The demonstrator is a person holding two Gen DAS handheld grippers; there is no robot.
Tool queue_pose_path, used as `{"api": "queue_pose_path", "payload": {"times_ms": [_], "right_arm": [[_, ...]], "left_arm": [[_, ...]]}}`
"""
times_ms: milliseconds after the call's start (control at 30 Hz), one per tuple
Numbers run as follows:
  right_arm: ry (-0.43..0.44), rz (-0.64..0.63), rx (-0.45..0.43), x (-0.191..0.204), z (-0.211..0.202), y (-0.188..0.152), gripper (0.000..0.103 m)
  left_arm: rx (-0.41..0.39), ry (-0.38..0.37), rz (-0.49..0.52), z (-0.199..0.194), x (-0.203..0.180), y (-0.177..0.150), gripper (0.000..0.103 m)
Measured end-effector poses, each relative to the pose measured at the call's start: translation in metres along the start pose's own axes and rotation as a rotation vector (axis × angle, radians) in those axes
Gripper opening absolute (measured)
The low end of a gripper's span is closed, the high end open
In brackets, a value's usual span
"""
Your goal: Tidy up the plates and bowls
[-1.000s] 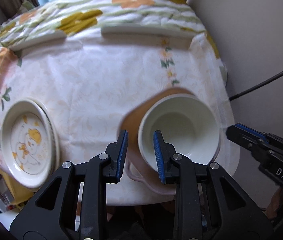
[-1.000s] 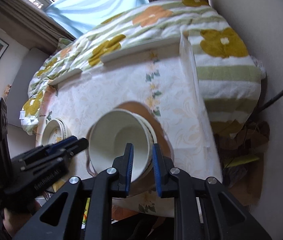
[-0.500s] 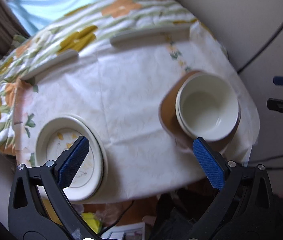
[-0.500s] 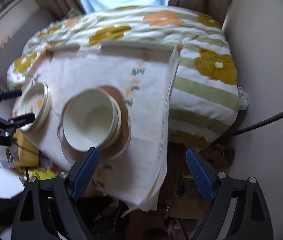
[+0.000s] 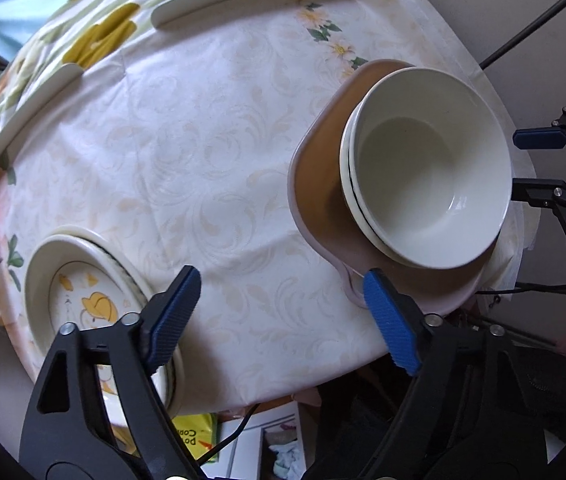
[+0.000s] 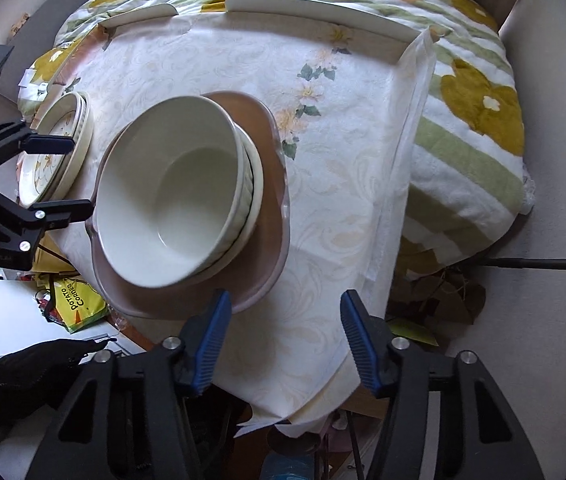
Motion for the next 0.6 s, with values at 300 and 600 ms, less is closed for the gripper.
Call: {"api": "queue_pose_path", "payload": {"times_ms": [300,600], "right_arm": [[0.052,-0.042,0.022,0.007,0.020,0.013,0.029],[0.104,0.002,0.011,0.001,0.041,0.014,0.028]], "left_arm": [[0.022,-0.030,0.020,0.016,-0.008,0.019,0.048],[0.035,-0.074,0.070,0.041,-0.024,0.027,0.024]]}}
Point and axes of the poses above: each gripper's, at about its wrist camera, not at the fingertips, and z roughly the way its jaws point, x to its left, y to its top, the point moved 4 cm from there along z, roughly the way its jaws point, and after that the axes turned 11 degrees about -z, right-handed, at the moved point
